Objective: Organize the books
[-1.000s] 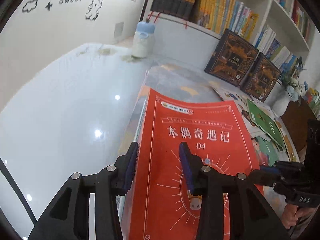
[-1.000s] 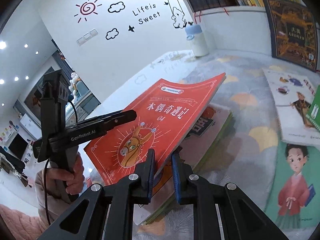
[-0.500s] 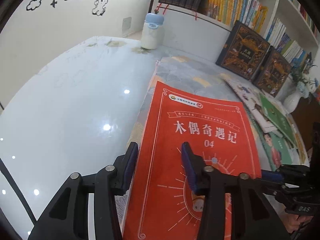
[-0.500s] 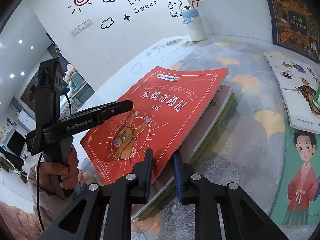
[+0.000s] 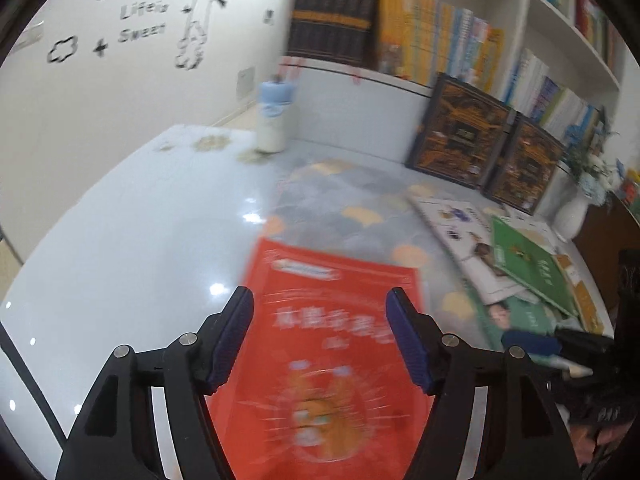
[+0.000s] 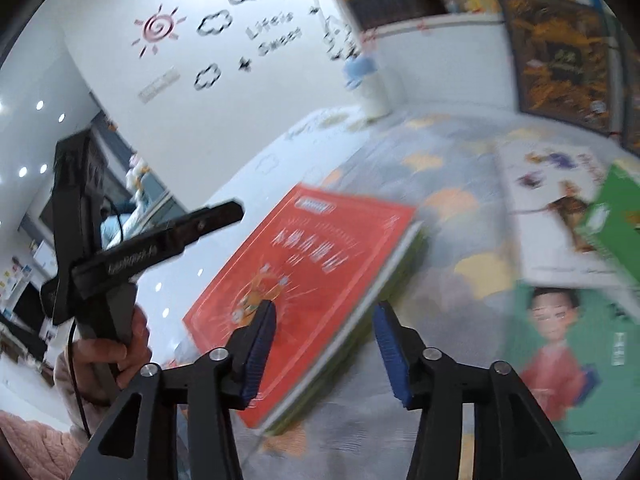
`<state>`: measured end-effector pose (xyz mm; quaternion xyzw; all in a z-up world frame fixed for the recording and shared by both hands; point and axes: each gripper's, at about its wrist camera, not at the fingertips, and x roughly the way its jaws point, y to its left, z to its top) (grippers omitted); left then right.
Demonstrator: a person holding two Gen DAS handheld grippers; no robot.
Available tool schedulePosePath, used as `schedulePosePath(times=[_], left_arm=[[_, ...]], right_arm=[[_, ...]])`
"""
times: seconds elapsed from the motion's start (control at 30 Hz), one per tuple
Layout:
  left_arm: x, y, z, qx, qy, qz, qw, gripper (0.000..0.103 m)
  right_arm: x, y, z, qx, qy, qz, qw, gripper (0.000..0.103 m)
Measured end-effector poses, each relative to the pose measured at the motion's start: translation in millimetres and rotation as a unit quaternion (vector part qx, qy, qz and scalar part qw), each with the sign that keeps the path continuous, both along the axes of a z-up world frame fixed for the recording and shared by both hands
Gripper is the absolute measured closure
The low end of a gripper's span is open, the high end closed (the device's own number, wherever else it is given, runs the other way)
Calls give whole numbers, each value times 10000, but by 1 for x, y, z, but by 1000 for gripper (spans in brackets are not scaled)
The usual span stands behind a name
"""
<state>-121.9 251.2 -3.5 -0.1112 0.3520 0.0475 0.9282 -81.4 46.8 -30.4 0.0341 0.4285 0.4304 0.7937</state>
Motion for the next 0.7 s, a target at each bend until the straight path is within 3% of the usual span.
schedulePosePath(times=[0.13, 0.27, 0.33, 0.53, 0.7], left_arm=[[20, -38, 4, -365, -12, -426, 9984, 36], [44, -82, -1, -1035, 3, -824, 9912, 36], [55, -108, -8, -1244, -34, -912, 9880, 36], [91, -185, -34, -1550, 193, -1270, 9795, 36], [124, -232, -57, -1836, 592, -1355, 9718, 26]], right_arm=[[20, -56, 11, 15, -71, -620, 9980, 54], [41, -125, 13, 55, -118, -1446, 9894, 54], [53, -160, 8, 1, -25, -1897, 9818, 54], [69, -269, -22, -93, 357, -3357, 9412, 54], [72, -295, -39, -174, 576, -3621, 9302, 54]])
